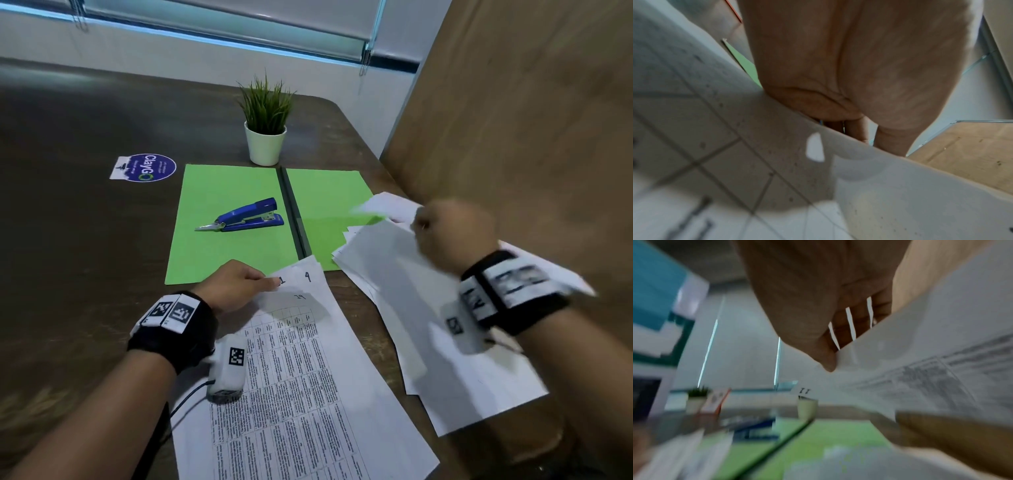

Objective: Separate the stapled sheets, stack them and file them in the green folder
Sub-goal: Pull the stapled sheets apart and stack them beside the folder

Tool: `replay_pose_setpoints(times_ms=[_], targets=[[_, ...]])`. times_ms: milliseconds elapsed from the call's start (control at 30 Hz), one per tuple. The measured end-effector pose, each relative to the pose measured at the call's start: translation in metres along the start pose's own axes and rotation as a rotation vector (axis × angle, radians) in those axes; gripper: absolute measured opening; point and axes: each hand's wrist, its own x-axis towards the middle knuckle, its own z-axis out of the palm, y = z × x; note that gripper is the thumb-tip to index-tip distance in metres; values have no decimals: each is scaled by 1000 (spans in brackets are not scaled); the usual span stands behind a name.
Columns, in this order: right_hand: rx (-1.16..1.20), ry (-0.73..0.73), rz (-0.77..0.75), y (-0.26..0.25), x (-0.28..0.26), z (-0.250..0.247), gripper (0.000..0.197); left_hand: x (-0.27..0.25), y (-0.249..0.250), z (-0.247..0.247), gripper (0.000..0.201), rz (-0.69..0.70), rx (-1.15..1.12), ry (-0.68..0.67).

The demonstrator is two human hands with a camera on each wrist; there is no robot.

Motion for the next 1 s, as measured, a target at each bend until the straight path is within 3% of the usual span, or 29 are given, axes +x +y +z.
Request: replay_pose_setpoints(times_ms=[167, 367, 467, 600, 700, 767, 1000], targets=[[-86, -321, -25, -34, -42, 85, 15, 1, 0, -1, 29, 1, 40, -20], [36, -333, 80, -48, -33, 99, 9, -5, 5, 0, 41, -18, 54, -8], [59, -430, 66, -51, -28, 98, 31, -6, 5, -2, 66, -46, 83, 0], [241, -330, 41, -67, -30, 82, 27, -6, 4, -2, 64, -52, 23, -1], [414, -262, -4, -84, -38, 72, 18, -8, 4, -2, 28, -47, -77, -37], [512, -277, -21, -92, -43, 70, 14, -6, 1, -6, 13, 14, -4, -73], [693, -253, 70, -101, -43, 91, 20, -4, -4, -10, 32, 77, -33, -118]])
